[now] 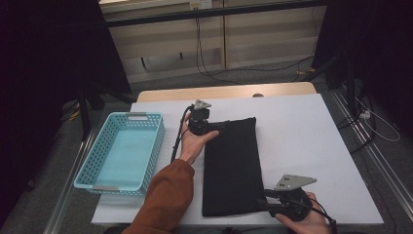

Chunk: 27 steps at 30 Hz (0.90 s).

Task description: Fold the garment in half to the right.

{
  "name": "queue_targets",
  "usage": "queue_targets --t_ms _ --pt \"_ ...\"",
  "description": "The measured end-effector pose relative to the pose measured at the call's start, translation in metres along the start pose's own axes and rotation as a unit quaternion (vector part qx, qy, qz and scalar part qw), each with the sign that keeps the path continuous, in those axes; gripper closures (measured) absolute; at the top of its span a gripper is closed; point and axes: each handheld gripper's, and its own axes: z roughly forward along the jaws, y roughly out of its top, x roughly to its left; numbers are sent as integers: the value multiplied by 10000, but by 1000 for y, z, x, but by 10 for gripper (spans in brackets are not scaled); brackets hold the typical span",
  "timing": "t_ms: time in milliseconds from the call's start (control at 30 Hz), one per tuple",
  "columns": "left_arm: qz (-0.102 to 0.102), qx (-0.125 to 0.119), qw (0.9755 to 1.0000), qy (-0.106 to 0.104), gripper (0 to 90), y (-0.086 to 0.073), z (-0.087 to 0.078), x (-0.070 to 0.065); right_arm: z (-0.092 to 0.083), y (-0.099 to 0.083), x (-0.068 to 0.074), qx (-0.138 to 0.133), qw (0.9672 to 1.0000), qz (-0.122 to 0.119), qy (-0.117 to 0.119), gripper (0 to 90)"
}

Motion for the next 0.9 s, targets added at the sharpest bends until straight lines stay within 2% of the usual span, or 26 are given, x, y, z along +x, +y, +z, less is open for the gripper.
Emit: queue_targets --t_ms 33,133,233,300,433,533,600,667,800,833,900 --pt "-54 -8 10000 -64 83 -2 -3 2 0 1 0 -58 10000 6 -8 551" --pt "-45 -15 9999 -100 64 -5 -8 4 -1 3 -1 -184 9998 -24 8 508" --pt "137 47 9999 -88 60 -8 -13 3 -2 5 -3 -285 9996 -23 -7 480" --pt "133 29 9999 -55 60 -10 -17 3 -3 7 -4 -352 9994 -17 -35 457" --pt "218 -36 9997 -124 60 -14 -27 5 -5 9 -5 -490 9988 -13 -79 437" --pt "230 -64 9996 -124 60 -16 -32 5 -4 10 -5 -508 9987 -67 -10 437" --pt "332 -43 9993 -137 60 -21 -40 5 -2 12 -4 -515 9985 -136 81 428" --pt "315 -71 9993 -197 60 -25 -45 5 0 15 -5 -533 9982 -223 153 421" --pt "346 -67 9992 -179 60 -31 -52 4 7 19 -3 -508 9978 -319 270 401" --pt "351 -65 9991 -238 60 -35 -56 2 9 20 -2 -489 9978 -374 253 389" --pt "365 -62 9991 -199 60 -39 -61 2 11 21 -2 -446 9976 -423 326 381"
